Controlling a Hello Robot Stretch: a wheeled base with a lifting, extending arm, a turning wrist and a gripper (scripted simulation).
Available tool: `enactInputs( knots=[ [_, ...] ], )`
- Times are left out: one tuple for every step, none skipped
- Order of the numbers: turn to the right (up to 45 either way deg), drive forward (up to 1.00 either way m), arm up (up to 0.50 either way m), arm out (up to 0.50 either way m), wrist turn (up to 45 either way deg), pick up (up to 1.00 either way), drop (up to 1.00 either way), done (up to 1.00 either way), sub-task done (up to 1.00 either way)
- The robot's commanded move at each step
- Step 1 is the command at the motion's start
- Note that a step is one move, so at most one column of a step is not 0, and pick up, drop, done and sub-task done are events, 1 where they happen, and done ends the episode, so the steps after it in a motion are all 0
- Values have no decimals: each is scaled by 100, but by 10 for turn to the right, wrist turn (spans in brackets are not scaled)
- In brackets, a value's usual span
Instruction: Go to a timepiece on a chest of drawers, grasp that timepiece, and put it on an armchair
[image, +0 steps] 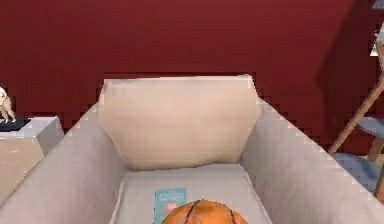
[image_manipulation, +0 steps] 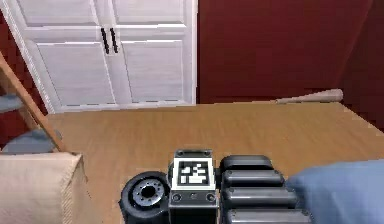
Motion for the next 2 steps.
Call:
enactInputs(
  knots=[
    [450,0,0,0,0,0,0,0,0],
    [450,0,0,0,0,0,0,0,0]
  ],
)
